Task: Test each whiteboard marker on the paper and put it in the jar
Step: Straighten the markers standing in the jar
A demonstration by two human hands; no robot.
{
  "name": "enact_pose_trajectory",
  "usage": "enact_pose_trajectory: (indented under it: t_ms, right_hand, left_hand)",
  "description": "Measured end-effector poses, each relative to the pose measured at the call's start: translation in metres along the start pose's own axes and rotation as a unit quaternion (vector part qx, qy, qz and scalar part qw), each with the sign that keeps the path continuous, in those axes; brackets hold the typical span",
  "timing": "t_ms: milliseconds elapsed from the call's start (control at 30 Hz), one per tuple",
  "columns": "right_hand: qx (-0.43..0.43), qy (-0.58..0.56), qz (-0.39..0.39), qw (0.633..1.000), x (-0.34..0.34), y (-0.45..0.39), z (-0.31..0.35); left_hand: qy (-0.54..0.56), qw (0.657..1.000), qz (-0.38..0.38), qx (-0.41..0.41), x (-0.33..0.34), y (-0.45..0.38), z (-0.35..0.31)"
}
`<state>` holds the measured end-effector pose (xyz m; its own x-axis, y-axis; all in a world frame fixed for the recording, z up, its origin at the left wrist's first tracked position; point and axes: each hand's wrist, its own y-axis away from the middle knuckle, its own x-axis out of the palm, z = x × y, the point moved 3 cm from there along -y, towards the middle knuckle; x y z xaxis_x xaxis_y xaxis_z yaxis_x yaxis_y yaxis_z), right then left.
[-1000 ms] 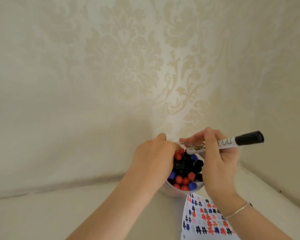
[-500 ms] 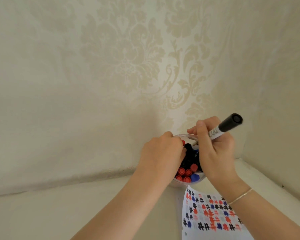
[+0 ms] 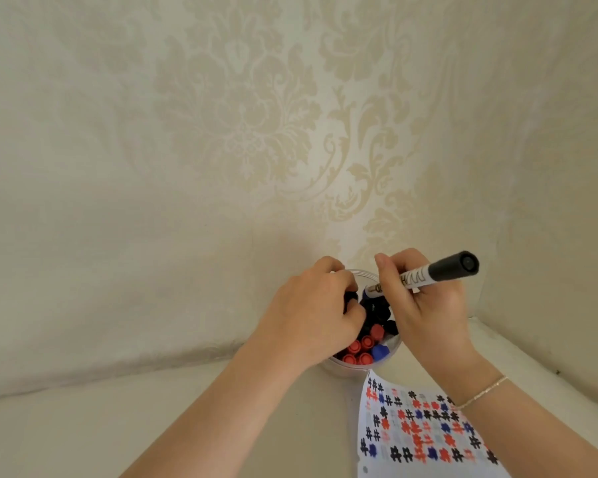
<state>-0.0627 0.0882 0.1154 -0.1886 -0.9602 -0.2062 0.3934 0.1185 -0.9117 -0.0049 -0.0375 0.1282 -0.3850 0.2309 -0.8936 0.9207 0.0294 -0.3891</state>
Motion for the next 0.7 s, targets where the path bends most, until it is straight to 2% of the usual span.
enact_pose_trajectory:
  t_ms: [100, 233, 467, 600, 700]
  right_hand:
    - [0.02, -0.028, -0.007, 0.999, -0.001, -0.002, 0.0]
    - [-0.008, 0.014, 0.006, 1.0, 0.0, -0.007, 0.006]
    - [0.073, -0.025, 0.157, 0.985, 0.003, -0.017, -0.002]
    - [0.084, -0.042, 0.219, 0.971, -0.009, -0.022, 0.0]
    - [0.046, -0.059, 0.245, 0.967, -0.021, -0.026, 0.007]
  left_hand:
    - [-0.019, 1.0, 0.014, 0.011, -0.001, -0.002, 0.001]
    - [-0.016, 1.0, -0.014, 0.021, 0.0, 0.001, -0.002]
    - [0.048, 0.998, -0.049, -0.013, 0.004, 0.003, -0.004]
    - [0.027, 0.998, -0.043, -0.024, 0.007, 0.002, -0.009]
    - [0.037, 0.997, -0.053, -0.03, 0.007, 0.002, -0.009]
